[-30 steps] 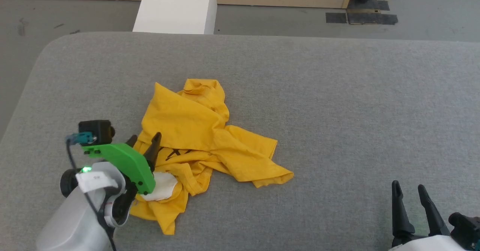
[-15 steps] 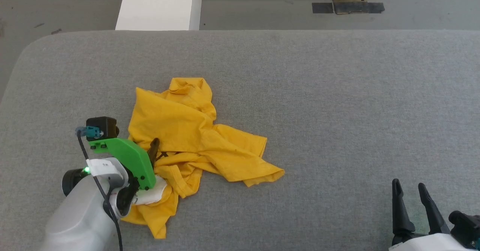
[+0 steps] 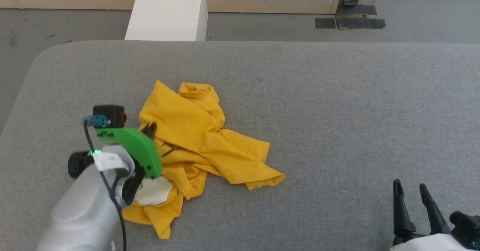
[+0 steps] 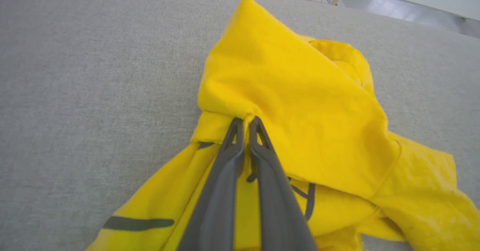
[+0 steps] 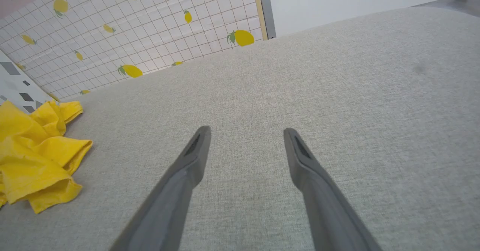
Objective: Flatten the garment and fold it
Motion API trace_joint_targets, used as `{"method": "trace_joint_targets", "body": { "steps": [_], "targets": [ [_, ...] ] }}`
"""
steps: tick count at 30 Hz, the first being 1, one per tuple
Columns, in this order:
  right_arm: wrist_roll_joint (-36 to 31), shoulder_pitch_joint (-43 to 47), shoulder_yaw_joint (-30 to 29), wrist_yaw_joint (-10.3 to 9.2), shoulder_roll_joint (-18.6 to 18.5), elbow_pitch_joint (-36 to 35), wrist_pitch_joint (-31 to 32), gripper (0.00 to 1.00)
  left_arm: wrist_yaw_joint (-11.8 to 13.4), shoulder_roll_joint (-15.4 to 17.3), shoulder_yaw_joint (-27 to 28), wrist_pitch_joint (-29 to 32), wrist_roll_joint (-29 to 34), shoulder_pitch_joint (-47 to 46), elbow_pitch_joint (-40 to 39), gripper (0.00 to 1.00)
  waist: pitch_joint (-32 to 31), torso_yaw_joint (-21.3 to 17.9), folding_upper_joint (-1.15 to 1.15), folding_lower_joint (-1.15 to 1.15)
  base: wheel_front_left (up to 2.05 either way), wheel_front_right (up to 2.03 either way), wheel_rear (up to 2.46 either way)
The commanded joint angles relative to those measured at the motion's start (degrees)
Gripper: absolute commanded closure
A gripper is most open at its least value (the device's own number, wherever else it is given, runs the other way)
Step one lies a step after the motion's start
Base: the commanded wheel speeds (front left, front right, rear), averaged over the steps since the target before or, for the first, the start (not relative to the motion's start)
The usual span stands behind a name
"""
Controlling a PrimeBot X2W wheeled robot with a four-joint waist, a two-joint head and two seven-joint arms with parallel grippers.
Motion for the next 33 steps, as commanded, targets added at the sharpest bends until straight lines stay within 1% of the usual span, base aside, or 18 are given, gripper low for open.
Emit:
{"method": "trace_joint_targets", "body": {
  "steps": [1, 4, 5, 7, 10, 14, 18, 19, 20, 21, 24, 27, 31, 33],
  "targets": [
    [-0.2, 0.1, 0.2, -0.08, 0.0, 0.0, 0.2, 0.0, 0.2, 0.3, -0.3, -0.2, 1.2, -2.3, -1.0, 1.0, -0.3, -0.1, 0.0, 0.0, 0.0, 0.0, 0.0],
    [-0.3, 0.4, 0.4, -0.08, 0.0, -0.1, 0.4, 0.0, 0.7, 0.5, -1.5, 0.4, 3.0, -4.6, -2.9, 1.0, -0.5, -0.4, 0.0, 0.0, 0.0, 0.0, 0.0],
    [-0.3, 0.6, 0.6, -0.08, 0.0, -0.4, 0.6, 0.0, 1.5, 0.4, -3.1, 1.9, 5.1, -7.2, -5.3, 1.0, -0.7, -1.1, 0.0, 0.0, 0.0, 0.0, 0.0],
    [-0.4, 0.6, 0.8, -0.08, 0.0, -0.5, 0.8, 0.0, 2.2, 0.2, -4.6, 3.5, 6.8, -8.8, -6.5, 1.0, -0.6, -1.8, 0.0, 0.0, 0.0, 0.0, 0.0],
    [-0.2, 0.6, 0.9, -0.08, 0.0, -0.6, 0.8, 0.0, 2.8, -0.8, -6.4, 4.9, 8.6, -10.9, -8.6, 1.0, -0.4, -3.0, 0.0, 0.0, 0.0, 0.0, 0.0],
    [0.3, 0.6, 1.2, -0.08, 0.0, -0.3, 0.6, 0.0, 3.1, -3.5, -9.1, 6.2, 10.4, -13.0, -10.4, 1.0, 0.3, -4.6, 0.0, 0.0, 0.0, 0.0, 0.0],
    [1.0, 0.1, 2.1, -0.08, 0.0, 0.3, 0.2, 0.0, 3.1, -7.5, -11.7, 5.8, 11.1, -12.7, -9.7, 1.0, 0.9, -6.2, 0.0, 0.0, 0.0, 0.0, 0.0],
    [1.2, 0.0, 2.4, -0.08, 0.0, 0.5, 0.1, 0.0, 2.9, -8.4, -12.5, 5.7, 11.2, -12.3, -9.0, 0.56, 1.1, -6.6, 0.0, 0.0, 0.0, 0.0, 0.0],
    [1.4, -0.2, 2.6, -0.08, 0.0, 0.7, 0.0, 0.0, 2.6, -9.2, -13.0, 5.2, 11.1, -11.7, -8.2, 0.05, 1.2, -7.0, 0.0, 0.0, 0.0, 0.0, 0.0],
    [1.5, -0.3, 2.7, -0.08, 0.0, 0.8, -0.1, 0.0, 2.6, -9.8, -13.0, 4.8, 10.8, -11.2, -7.6, 0.0, 1.3, -7.3, 0.0, 0.0, 0.0, 0.0, 0.0],
    [1.7, -0.4, 2.2, -0.08, 0.0, 1.1, -0.4, 0.0, 1.8, -10.9, -13.3, 3.4, 9.9, -9.9, -6.0, 0.0, 1.7, -7.6, 0.0, 0.0, 0.0, 0.0, 0.0],
    [1.6, -0.3, 1.4, -0.08, 0.0, 1.4, -0.5, 0.0, 1.0, -10.7, -12.8, 1.9, 9.3, -9.6, -5.6, 0.0, 2.0, -7.0, 0.0, 0.0, 0.0, 0.0, 0.0],
    [1.5, -0.2, 0.9, -0.08, 0.0, 1.9, -0.7, 0.0, 0.8, -9.0, -11.0, 0.5, 8.3, -9.6, -6.3, 0.0, 1.7, -5.4, 0.0, 0.0, 0.0, 0.0, 0.0],
    [1.5, -0.3, 1.1, -0.08, 0.0, 2.0, -0.7, 0.0, 1.2, -7.3, -10.0, 0.4, 8.0, -9.5, -6.8, 0.0, 1.6, -4.5, 0.0, 0.0, 0.0, 0.0, 0.0]
  ]
}}
